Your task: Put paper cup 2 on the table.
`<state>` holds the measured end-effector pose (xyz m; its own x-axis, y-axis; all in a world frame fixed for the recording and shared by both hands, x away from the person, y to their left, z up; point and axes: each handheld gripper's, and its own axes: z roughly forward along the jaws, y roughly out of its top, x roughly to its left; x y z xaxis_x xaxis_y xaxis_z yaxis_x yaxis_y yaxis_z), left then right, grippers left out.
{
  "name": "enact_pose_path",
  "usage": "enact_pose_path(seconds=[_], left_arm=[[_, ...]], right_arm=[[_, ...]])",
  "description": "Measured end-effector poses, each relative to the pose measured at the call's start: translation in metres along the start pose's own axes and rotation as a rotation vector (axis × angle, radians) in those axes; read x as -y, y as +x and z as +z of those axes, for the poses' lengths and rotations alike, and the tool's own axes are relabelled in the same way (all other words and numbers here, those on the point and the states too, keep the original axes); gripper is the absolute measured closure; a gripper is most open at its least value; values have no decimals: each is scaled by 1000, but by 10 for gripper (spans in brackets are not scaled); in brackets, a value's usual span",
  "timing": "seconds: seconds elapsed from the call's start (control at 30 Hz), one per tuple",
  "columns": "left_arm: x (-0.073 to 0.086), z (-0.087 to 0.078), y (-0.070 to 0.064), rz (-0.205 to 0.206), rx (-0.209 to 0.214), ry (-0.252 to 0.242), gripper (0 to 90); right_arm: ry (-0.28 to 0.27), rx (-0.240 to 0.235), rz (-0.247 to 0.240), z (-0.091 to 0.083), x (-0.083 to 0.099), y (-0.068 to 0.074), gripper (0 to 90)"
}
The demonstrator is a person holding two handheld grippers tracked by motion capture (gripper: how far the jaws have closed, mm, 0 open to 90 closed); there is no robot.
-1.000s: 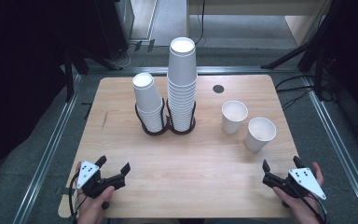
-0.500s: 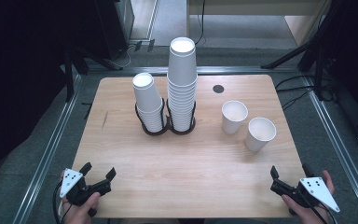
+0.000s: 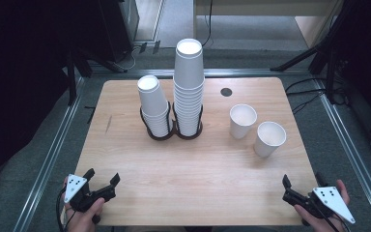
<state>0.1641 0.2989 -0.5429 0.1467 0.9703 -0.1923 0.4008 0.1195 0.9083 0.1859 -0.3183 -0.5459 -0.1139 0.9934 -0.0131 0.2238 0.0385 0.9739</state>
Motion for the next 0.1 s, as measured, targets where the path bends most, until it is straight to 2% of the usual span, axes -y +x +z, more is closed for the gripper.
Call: enact_pose_path(seconds=[0.1], left_arm=[[0, 2, 0, -4, 1, 6, 14]], right_arm=[[-4, 1, 2, 0, -1, 0, 0]])
